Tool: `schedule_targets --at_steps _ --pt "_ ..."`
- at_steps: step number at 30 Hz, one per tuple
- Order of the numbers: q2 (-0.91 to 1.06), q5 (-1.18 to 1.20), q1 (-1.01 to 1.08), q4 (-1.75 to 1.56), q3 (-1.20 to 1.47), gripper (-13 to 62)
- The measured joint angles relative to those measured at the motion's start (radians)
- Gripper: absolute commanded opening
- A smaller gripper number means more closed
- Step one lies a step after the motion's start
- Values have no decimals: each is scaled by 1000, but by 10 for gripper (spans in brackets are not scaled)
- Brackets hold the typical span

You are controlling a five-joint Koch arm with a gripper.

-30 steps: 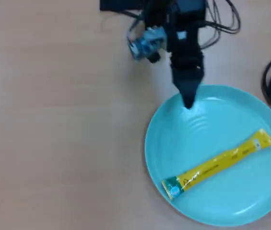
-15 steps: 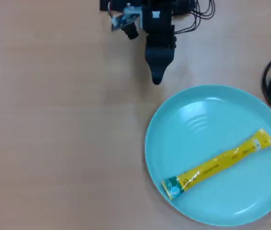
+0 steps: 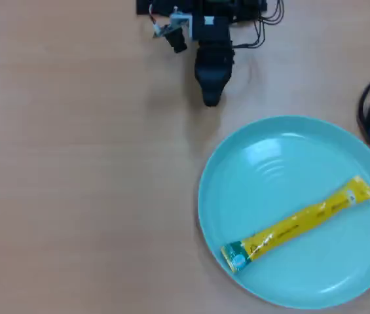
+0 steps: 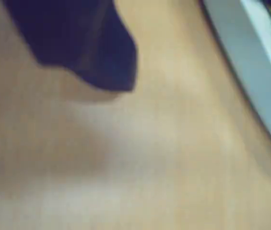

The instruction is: Pick up the yellow coffee stick, then put it in the green bowl

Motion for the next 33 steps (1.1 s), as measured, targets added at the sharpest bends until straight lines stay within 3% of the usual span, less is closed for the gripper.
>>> schedule_targets --at_steps 6,18,20,24,27,30,33 --pt "9 -143 6 -9 89 548" --pt "9 -149 12 -51 140 532" --pt "9 -149 18 -51 140 464" --pt "9 -149 18 -51 140 243" --pt "9 -149 18 -51 140 134" --pt "9 -149 18 -51 140 79" --pt "9 -149 18 -51 140 73"
